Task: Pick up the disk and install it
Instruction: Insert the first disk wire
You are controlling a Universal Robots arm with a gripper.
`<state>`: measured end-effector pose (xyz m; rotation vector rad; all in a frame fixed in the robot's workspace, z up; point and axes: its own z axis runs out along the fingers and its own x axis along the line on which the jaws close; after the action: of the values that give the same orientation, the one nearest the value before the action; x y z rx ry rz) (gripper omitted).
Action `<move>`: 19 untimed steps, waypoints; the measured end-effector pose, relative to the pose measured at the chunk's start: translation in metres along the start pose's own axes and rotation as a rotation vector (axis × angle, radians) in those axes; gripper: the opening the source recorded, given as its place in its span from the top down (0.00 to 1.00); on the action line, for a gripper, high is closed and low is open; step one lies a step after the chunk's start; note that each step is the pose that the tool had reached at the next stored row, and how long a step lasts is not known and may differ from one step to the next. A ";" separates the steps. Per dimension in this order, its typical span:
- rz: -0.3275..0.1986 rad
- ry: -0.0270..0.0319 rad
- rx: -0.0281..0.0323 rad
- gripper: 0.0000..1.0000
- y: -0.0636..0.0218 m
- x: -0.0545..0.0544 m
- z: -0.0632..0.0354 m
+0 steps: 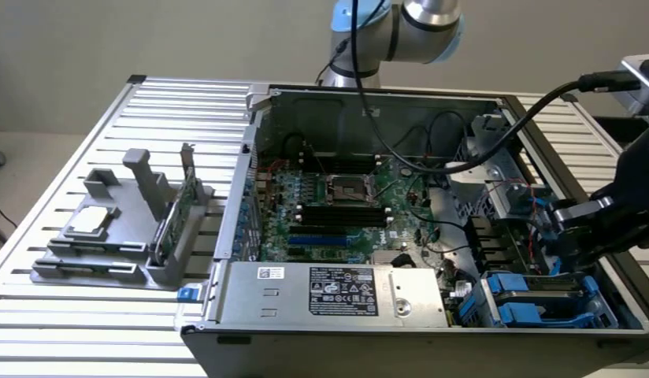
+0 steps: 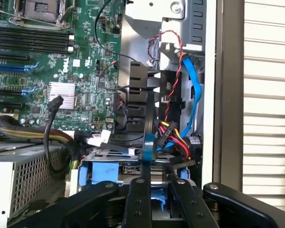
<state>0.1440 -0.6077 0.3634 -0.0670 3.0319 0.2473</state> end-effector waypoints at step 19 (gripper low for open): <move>0.261 -0.0452 0.0071 0.75 -0.0005 -0.004 0.0023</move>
<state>0.1485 -0.6077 0.3616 0.3319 2.9907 0.2537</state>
